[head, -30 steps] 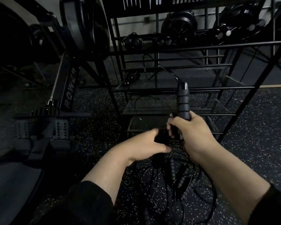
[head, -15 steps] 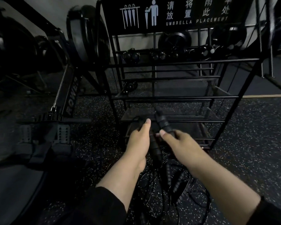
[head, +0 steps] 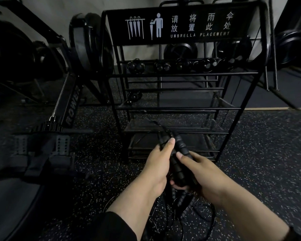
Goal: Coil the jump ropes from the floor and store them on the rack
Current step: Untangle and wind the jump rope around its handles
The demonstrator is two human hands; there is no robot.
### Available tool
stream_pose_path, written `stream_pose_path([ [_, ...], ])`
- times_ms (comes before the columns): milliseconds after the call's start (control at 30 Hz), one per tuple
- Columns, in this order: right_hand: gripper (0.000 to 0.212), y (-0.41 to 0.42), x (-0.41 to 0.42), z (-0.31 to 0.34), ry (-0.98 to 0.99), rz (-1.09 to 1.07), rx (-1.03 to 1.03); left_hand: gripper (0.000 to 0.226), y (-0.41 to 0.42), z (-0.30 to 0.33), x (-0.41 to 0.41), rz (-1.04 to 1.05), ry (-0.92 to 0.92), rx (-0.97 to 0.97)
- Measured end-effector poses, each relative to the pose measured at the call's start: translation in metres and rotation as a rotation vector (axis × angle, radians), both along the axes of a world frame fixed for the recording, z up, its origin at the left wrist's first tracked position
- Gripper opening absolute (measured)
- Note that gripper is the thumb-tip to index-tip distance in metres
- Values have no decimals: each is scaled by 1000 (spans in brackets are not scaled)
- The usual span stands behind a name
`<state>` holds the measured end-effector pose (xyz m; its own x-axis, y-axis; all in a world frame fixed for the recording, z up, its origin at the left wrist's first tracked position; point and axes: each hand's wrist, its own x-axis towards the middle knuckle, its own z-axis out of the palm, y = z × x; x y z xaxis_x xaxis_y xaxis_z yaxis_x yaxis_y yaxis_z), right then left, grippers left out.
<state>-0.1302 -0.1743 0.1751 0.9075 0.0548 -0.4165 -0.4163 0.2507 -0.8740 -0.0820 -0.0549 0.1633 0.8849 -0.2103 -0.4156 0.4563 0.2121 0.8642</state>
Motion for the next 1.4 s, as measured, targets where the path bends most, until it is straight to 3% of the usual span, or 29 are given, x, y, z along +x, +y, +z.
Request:
stream_pose_path([
  [133,30,-4,2,-2,22,3,-12,33,-6,-1,-4,-23,19,21],
  [367,38,-4,14,-7,17,148,42,36,2,6,16,-2,197,-157],
  [533,70,-5,25,-12,113,224,365,51,9,4,28,59,198,-160],
  [733,60,-7,36,-18,117,299,489,52,12,7,33,56,159,-118],
  [900,58,-18,45,-22,78,310,558,63,23,5,46,110,102,-193],
  [967,59,-28,49,-25,57,351,650,48,32,-1,53,238,63,-122],
  [1067,62,-41,54,-28,13,464,816,24,44,-5,60,304,-47,177],
  [1133,64,-46,56,-29,-11,510,861,26,46,-3,60,286,-140,268],
  [1267,63,-54,57,-30,-39,530,906,22,47,11,58,177,-224,259],
  [1400,64,-60,57,-30,-12,529,910,32,52,12,62,120,-273,335],
])
